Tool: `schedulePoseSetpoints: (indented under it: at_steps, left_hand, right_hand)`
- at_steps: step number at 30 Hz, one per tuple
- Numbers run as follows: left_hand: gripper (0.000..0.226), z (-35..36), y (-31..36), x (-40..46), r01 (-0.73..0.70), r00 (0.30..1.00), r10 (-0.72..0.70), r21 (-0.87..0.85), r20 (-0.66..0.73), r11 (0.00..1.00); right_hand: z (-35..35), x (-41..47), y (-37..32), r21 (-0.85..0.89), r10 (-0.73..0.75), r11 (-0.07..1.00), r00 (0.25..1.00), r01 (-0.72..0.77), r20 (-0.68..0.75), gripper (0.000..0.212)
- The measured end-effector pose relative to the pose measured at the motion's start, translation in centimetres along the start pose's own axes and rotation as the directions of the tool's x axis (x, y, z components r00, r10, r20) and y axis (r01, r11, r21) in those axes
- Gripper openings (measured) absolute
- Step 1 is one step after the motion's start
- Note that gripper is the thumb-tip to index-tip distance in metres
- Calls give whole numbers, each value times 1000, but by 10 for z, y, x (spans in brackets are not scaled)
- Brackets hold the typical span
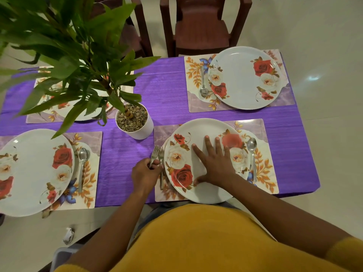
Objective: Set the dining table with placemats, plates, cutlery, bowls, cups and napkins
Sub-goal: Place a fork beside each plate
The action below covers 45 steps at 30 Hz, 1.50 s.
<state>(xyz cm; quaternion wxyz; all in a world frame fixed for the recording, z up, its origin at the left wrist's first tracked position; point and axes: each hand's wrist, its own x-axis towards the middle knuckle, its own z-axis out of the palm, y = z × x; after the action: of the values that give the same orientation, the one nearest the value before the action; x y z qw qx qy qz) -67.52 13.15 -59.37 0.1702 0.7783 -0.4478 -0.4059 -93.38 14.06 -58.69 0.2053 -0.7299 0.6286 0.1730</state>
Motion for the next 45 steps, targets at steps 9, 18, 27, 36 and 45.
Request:
schedulePoseSetpoints:
  at_steps: [9, 18, 27, 36, 45]
  left_hand:
    - [5, 1, 2, -1, -12, 1000, 12, 33, -16, 999]
    - [10, -5, 3, -8, -1, 1000, 1, -13, -20, 1000]
    - [29, -7, 2, -35, -74, 979, 65, -39, -191, 996]
    - [32, 17, 45, -56, -90, 996, 86, -173, -28, 981]
    - [33, 36, 89, -69, 5, 941, 73, -231, 329, 973]
  right_hand:
    - [1, -1, 1, 28, 0, 1000, 1000, 0, -1, 136]
    - [1, -1, 3, 46, -10, 999, 1000, 10, -12, 137]
    - [-2, -6, 13, 178, -28, 983, 990, 53, -141, 107]
    - [0, -32, 37, 472, 61, 872, 928, 130, -368, 45]
    - [-10, -56, 35, 902, 354, 430, 926, -39, -129, 14]
